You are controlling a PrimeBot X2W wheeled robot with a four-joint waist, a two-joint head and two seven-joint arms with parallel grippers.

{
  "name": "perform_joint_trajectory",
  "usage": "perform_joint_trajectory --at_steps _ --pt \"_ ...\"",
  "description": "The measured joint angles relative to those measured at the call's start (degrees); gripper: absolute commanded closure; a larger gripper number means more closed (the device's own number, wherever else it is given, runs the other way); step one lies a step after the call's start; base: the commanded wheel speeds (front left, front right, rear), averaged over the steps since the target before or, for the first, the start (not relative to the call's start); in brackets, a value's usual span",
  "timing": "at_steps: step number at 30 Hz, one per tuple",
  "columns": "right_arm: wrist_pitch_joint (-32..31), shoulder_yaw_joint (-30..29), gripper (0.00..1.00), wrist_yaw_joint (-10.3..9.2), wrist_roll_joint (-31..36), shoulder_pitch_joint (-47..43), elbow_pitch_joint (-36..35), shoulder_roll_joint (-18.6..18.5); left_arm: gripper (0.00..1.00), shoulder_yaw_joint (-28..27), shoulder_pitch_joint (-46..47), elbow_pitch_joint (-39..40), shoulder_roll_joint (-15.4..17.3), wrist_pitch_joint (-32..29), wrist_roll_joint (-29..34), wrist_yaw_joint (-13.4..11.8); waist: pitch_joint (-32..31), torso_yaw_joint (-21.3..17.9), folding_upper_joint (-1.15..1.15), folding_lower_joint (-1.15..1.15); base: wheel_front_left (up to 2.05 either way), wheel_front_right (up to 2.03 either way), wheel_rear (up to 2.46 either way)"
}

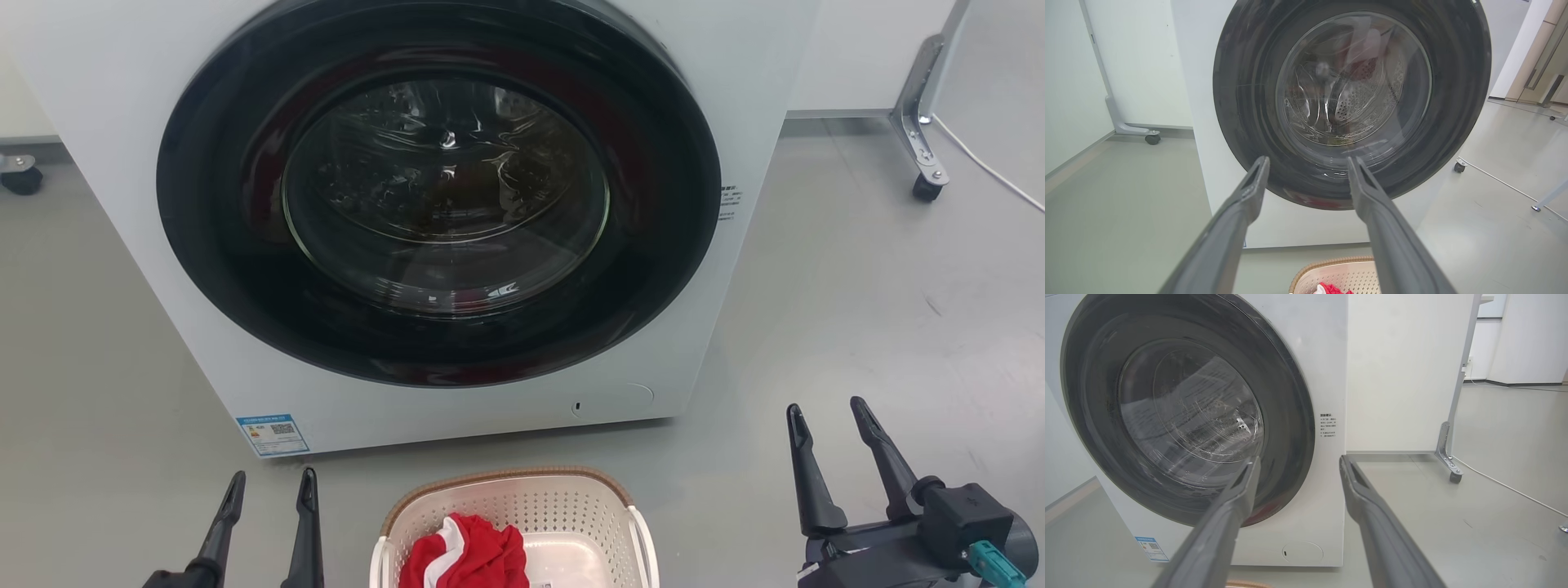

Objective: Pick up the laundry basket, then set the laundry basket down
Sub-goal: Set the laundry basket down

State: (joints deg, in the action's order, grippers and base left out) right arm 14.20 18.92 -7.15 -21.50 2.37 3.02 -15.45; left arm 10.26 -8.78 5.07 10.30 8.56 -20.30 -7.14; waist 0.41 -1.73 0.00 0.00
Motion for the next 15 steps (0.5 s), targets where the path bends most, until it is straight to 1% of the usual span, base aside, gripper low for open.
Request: perform_joint_trajectory --at_steps 15 --pt "-1.1 -1.2 0.00 0.00 1.0 -0.7 -1.2 1.3 0.00 -1.8 0.0 1.8 -1.5 -3.0 2.4 0.0 0.4 0.1 0.00 0.00 0.00 0.00 0.00"
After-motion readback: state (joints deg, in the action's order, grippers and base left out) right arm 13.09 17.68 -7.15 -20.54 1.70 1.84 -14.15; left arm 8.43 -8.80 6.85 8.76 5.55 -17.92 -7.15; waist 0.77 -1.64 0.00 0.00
